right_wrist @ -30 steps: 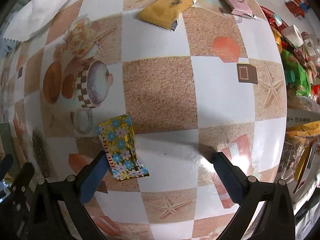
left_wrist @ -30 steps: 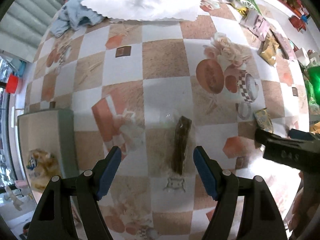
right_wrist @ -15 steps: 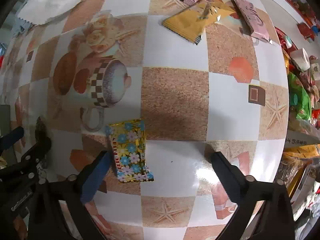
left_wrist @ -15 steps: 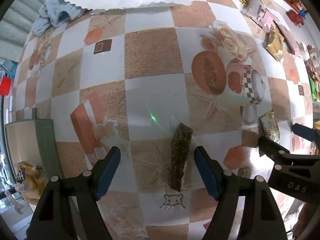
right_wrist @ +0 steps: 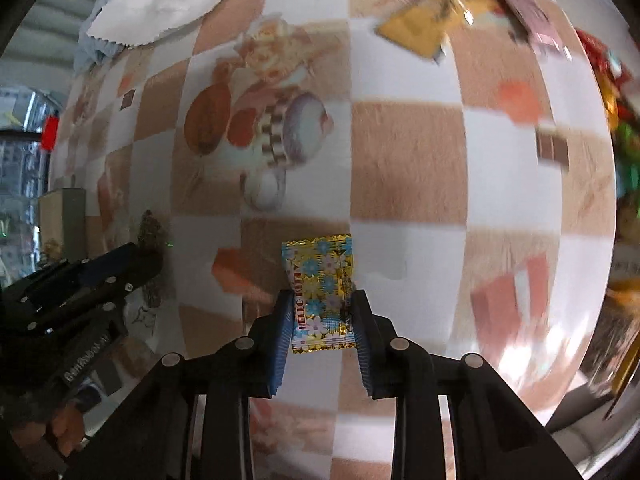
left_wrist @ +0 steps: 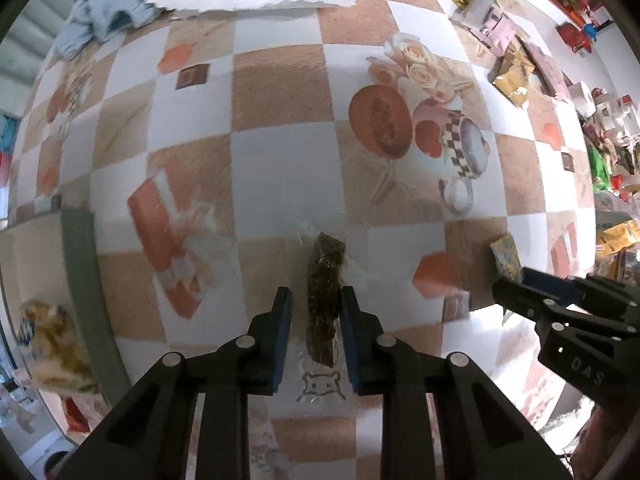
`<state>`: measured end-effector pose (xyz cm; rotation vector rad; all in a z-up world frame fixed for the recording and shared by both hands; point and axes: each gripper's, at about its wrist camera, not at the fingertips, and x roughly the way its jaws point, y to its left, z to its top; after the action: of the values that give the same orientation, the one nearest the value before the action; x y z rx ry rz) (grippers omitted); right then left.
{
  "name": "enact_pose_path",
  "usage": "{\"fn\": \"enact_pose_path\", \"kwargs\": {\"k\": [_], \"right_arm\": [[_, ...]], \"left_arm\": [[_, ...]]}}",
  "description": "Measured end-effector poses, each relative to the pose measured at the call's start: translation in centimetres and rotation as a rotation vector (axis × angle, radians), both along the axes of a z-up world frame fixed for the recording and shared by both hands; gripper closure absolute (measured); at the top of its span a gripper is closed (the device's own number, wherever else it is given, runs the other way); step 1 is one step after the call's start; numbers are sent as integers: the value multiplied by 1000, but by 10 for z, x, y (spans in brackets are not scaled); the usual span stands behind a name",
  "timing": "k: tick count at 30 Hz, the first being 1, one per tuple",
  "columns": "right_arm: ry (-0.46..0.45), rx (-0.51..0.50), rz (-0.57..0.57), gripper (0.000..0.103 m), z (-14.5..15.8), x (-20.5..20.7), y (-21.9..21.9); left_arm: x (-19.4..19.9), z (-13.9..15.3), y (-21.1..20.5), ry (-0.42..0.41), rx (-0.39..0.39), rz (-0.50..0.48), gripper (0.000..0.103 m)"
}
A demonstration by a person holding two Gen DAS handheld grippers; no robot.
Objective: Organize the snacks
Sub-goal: 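Carry the jerky stick and floral candy over the beige tray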
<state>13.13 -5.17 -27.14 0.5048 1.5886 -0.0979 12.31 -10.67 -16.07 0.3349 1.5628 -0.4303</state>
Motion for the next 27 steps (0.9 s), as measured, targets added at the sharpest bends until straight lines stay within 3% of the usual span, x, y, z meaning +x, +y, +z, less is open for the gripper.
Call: {"fn": "enact_pose_path", "kwargs": {"k": [14,21,27], "right_arm": [[26,-30,56,72,10,-54,51],[-13,-28,93,72,20,-49,95],[-30,-36,90,72,39,-35,140]], "left_arm": [[-57,57,62,-83,34,23,77],[-68,83,124,-113,28,29,77],[-65,83,177,-114,17,35,77]]}}
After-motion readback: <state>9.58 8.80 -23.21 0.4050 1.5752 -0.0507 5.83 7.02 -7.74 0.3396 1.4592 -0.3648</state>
